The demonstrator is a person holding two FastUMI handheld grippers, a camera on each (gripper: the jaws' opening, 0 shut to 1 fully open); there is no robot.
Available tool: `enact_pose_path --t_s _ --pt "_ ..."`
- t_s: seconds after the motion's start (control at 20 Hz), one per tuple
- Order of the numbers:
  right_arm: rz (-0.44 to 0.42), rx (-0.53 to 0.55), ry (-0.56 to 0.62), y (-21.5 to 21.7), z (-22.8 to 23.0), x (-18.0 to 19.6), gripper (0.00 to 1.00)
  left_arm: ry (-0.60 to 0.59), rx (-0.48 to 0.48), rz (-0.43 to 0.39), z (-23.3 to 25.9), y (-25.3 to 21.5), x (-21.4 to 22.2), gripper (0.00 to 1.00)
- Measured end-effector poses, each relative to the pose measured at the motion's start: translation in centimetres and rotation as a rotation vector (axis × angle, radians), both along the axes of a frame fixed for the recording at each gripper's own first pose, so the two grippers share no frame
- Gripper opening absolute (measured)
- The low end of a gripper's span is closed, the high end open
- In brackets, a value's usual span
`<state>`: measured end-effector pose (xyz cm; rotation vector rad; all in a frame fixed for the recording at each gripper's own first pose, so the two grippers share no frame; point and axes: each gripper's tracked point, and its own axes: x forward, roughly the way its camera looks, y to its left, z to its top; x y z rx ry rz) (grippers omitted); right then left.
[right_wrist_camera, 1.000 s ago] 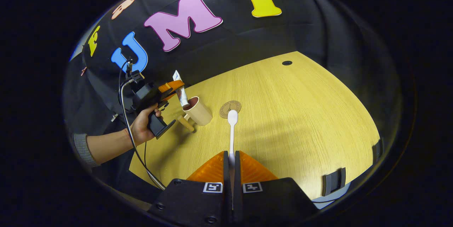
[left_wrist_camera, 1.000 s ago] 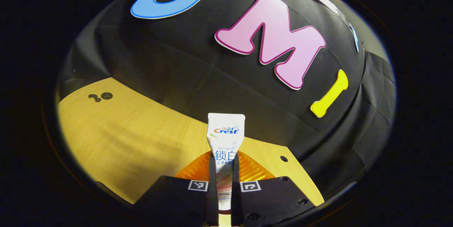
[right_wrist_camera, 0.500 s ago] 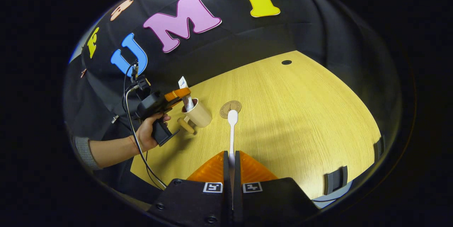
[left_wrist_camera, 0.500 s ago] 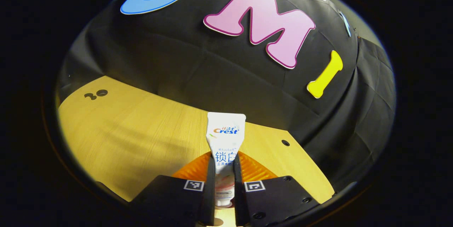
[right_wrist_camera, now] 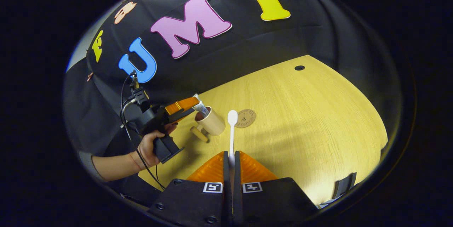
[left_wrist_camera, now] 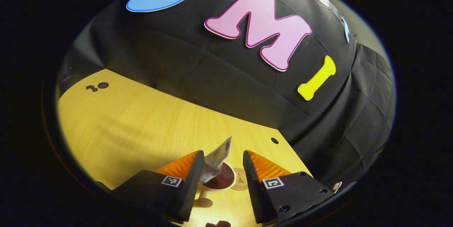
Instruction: Put the toothbrush and toothpaste on the desktop into the cup, then pick up the cup and place it on the coaster on the desktop.
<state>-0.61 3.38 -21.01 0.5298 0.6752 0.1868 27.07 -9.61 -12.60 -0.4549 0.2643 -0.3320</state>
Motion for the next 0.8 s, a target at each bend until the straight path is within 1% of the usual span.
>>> enact_pose_path --t_s 0.1,0.2,0.3,0.5,0.6,0.8 --pt "0.012 0.024 -0.036 1.1 1.0 2.3 0.06 0.0 0.0 0.008 0.4 0.6 -1.5 0.71" --pt "0.018 0.07 -0.066 2.6 1.8 5.0 0.06 0.006 0.004 0.021 0.5 1.5 -3.0 0.73" --pt "0.022 0.116 -0.091 4.2 2.6 8.0 0.05 0.019 0.001 0.036 0.5 2.4 -4.6 0.73" --pt "0.043 0.143 -0.154 7.3 3.7 13.8 0.06 0.03 -0.016 0.081 0.3 3.8 -7.5 0.73" --pt "0.028 0.185 -0.166 8.6 3.9 16.6 0.06 0.048 -0.026 0.1 -0.2 4.1 -8.7 0.73" --pt "-0.01 0.201 -0.185 9.4 3.4 21.3 0.05 0.072 -0.018 0.12 -0.8 4.5 -10.7 0.73"
